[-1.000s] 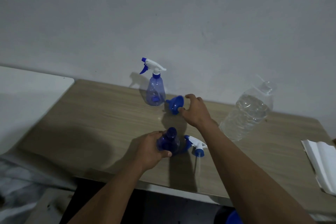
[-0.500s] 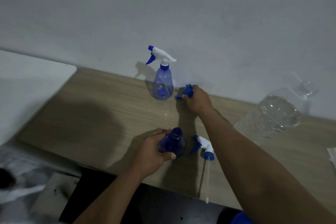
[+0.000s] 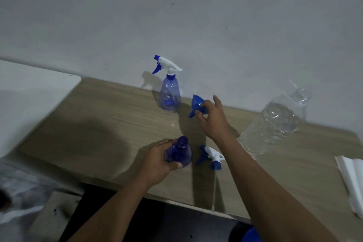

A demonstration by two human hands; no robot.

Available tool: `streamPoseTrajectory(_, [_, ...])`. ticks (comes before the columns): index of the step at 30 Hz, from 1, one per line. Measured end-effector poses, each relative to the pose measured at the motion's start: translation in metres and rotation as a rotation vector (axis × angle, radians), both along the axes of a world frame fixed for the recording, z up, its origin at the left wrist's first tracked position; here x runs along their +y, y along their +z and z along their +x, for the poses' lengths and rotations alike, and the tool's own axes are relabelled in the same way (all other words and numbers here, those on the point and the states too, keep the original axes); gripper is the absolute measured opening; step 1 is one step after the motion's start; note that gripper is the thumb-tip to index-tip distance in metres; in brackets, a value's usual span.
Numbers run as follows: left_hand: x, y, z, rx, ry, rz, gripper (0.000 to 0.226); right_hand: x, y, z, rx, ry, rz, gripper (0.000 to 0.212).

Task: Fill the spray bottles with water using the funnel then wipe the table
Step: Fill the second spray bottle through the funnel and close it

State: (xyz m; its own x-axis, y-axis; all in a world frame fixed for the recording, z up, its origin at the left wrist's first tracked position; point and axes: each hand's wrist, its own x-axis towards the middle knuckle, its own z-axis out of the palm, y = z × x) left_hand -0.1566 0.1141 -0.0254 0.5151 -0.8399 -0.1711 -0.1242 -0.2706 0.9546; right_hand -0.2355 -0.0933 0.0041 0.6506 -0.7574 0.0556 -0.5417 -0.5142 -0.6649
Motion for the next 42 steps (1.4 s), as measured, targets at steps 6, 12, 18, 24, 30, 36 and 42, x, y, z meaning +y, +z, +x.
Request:
streamPoseTrajectory(6, [0.004, 0.018, -0.006, -0.069, -0.027, 0.016, 0.060, 0.027, 0.015, -0.027, -0.117, -0.017, -0.025, 0.017])
streamPoseTrajectory(12, [0.006, 0.024, -0.007, -0.131, -0.036, 0.082, 0.052, 0.054, 0.039, -0.048, -0.271, 0.014, -0.044, 0.036])
streamPoseTrajectory(18, [0.007, 0.022, -0.008, -0.122, -0.021, 0.115, 0.056, 0.067, 0.062, -0.062, -0.241, 0.044, -0.087, 0.070])
streamPoseTrajectory(24, [0.008, 0.022, -0.007, -0.139, -0.012, 0.138, 0.061, 0.076, 0.072, -0.069, -0.158, 0.106, 0.007, 0.095])
streamPoseTrajectory(30, [0.008, 0.023, -0.007, -0.165, -0.006, 0.156, 0.064, 0.085, 0.075, -0.063, -0.120, 0.168, 0.098, 0.104])
streamPoseTrajectory(36, [0.008, 0.024, -0.007, -0.157, -0.015, 0.146, 0.062, 0.089, 0.064, -0.054, -0.075, 0.202, 0.094, 0.100])
streamPoseTrajectory(42, [0.008, 0.026, -0.007, -0.132, -0.014, 0.161, 0.061, 0.085, 0.069, -0.053, -0.025, 0.254, -0.070, 0.081])
